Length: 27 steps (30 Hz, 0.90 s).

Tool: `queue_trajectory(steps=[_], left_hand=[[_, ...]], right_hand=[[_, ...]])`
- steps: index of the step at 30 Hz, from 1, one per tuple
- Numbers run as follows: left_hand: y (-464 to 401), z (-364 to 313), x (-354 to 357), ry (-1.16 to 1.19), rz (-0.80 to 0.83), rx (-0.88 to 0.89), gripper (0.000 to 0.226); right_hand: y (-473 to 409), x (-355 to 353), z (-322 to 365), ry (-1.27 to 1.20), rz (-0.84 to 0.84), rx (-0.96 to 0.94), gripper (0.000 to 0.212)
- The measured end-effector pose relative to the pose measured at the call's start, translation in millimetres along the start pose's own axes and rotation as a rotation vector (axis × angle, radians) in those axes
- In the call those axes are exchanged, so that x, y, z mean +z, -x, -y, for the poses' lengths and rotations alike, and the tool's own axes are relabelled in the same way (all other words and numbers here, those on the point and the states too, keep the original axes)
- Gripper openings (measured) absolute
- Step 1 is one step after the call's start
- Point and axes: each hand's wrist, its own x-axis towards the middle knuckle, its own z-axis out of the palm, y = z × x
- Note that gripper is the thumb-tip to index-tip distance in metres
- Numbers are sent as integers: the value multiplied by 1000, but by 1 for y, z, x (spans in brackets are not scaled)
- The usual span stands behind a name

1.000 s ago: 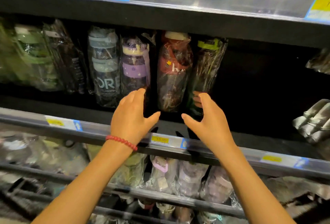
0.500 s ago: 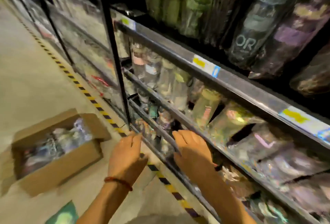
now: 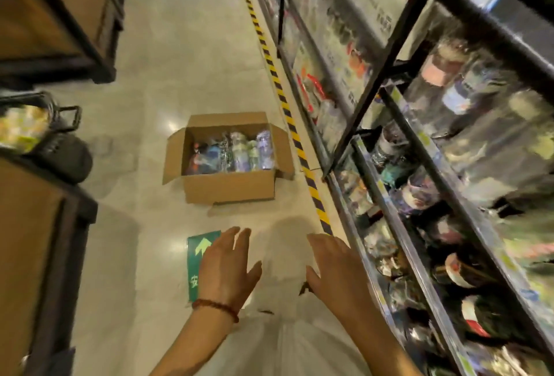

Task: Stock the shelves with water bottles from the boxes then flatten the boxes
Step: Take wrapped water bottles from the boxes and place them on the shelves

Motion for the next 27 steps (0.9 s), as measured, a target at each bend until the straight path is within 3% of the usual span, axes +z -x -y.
queue_trajectory(steps=[7,16,23,27], left_hand=[[-53,43,2,-2,6,-93,68],[-191,61,-26,10,-64,-119,66],[-253,100,-47,116,-30,-397,67],[-275,139,-47,131,39,-406,65]], right_hand=[[-76,14,4,-1,40,-98,64],[-236,7,-5,-34,92,-193,54],[-330,8,13,12,215,-302,54],[-373,30,41,8,331,-335,53]])
